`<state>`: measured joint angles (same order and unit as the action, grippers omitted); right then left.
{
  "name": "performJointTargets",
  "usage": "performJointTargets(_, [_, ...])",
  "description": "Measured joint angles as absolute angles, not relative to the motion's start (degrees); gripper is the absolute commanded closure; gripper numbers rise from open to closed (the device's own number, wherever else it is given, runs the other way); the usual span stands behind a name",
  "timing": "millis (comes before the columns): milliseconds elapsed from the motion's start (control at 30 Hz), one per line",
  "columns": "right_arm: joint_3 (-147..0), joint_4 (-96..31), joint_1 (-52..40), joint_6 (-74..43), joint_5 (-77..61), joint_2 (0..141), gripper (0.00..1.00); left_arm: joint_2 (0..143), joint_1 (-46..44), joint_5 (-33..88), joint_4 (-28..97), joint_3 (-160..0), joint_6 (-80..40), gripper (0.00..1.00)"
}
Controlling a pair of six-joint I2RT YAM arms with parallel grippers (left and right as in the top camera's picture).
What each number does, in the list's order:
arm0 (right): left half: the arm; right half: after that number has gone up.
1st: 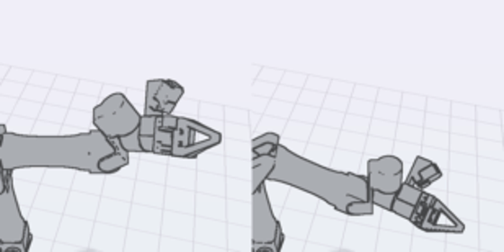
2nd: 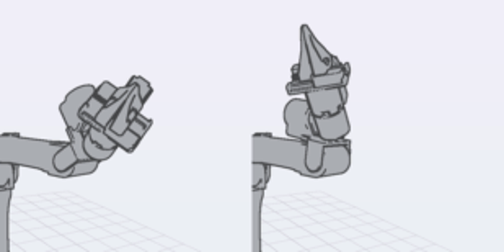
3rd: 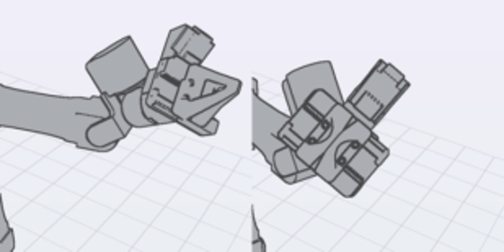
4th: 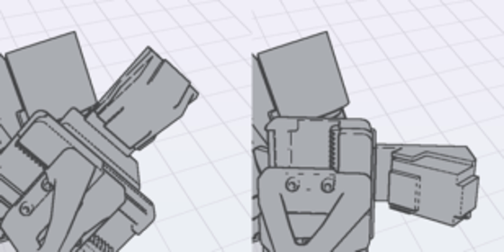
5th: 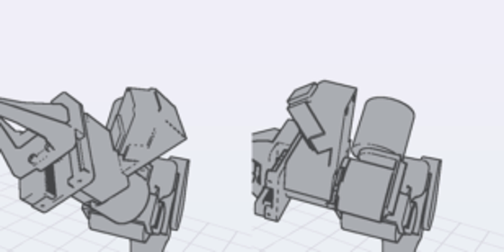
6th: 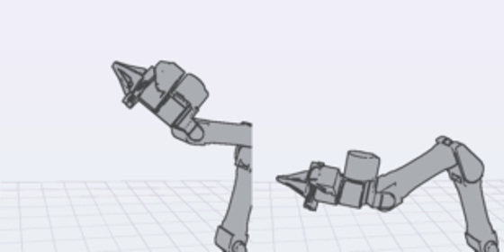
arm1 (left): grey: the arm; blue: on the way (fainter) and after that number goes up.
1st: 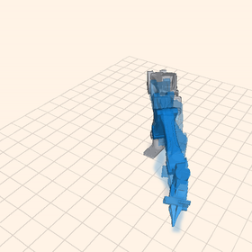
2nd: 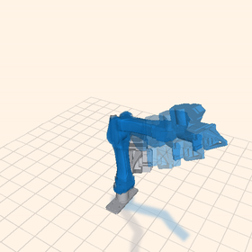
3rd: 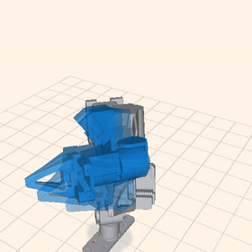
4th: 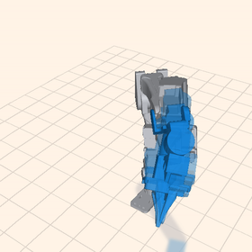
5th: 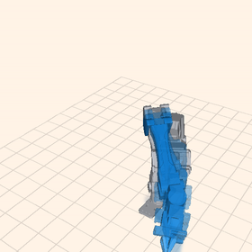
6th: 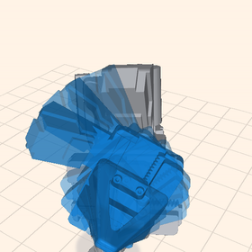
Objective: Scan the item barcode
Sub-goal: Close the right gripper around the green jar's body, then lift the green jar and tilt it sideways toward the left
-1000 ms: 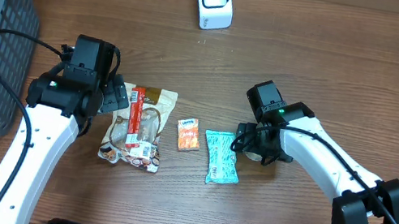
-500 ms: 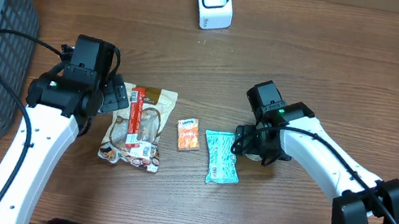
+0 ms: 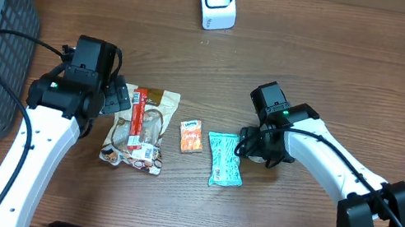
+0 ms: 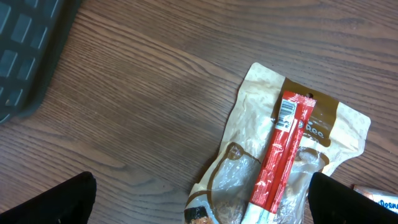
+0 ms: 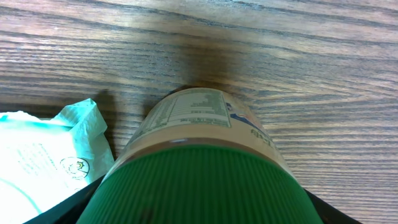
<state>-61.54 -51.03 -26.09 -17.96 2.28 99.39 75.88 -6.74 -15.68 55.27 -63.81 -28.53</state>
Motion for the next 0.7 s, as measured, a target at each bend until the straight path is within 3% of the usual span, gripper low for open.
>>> performJointTargets(367, [-61.6,-51.9,-26.1,-17.8,2.8,99.4,0.39,75.9,-6.7,-15.7,55.3,-63.8,-28.5,0.0])
performJointTargets(700, [-67.7,-60.2,-25.9,-20.6,2.7,99.9,0.45,75.9,-6.7,-15.7,55.3,-63.8,-28.5,0.01])
